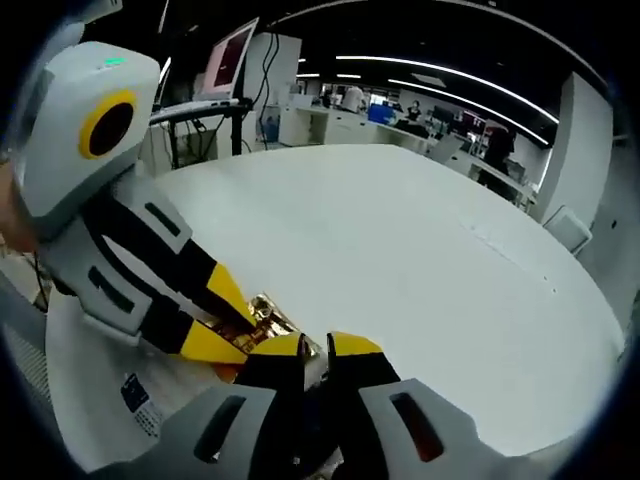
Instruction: Arrange the skincare products in the storage area until every visible bottle or jar stands upright without overlapping.
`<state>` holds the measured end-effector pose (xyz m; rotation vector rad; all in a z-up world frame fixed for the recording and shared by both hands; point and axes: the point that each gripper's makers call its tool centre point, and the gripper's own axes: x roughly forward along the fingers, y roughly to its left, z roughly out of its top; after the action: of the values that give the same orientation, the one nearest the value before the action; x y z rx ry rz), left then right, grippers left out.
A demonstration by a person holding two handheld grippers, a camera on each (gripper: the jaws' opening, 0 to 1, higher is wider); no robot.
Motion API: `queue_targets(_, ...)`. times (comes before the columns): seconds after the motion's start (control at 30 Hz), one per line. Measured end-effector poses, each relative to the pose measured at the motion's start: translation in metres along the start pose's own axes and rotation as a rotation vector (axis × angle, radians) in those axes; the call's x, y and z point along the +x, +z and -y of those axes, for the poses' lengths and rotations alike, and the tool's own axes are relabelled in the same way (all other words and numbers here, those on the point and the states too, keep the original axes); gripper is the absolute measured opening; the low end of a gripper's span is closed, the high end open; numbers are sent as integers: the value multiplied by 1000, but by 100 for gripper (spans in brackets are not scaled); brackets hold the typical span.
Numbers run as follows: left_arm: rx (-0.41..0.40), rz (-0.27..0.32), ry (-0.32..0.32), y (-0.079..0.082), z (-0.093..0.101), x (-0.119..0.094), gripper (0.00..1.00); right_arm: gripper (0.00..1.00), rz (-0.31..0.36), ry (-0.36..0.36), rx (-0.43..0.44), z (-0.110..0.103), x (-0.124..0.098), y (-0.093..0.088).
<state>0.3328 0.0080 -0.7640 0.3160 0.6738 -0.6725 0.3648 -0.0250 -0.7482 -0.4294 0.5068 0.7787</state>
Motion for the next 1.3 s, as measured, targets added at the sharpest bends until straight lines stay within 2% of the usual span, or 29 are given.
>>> queue_targets(0.17,-2,-1,1,-1,-1,0,14,22,8,-6,12,5,-5,-3)
queue_targets(0.3,-5,-2,4,-2,-1,0,14,25,6,-7,15,6,-9,-8)
queue_targets(0.4,-11,-2,6,-2,-1,0,14,29,-3,20,25,3,-9,-13)
queue_targets(0.63,-20,-4,24,-3,-6,-2,16,29,-6,25,23,3,-15,-15)
queue_targets(0.83,-20,3,38,-2,-8,-10,15,29,8,60,26,-4,-19,-11)
queue_targets(1.1,-9,14,27,0,2,-30,19,31,24,94,27,-16,-30,-11)
queue_targets(1.3,5,-22,-5,-18,18,-43,23,34,29,171,-24,-35,-39,-14)
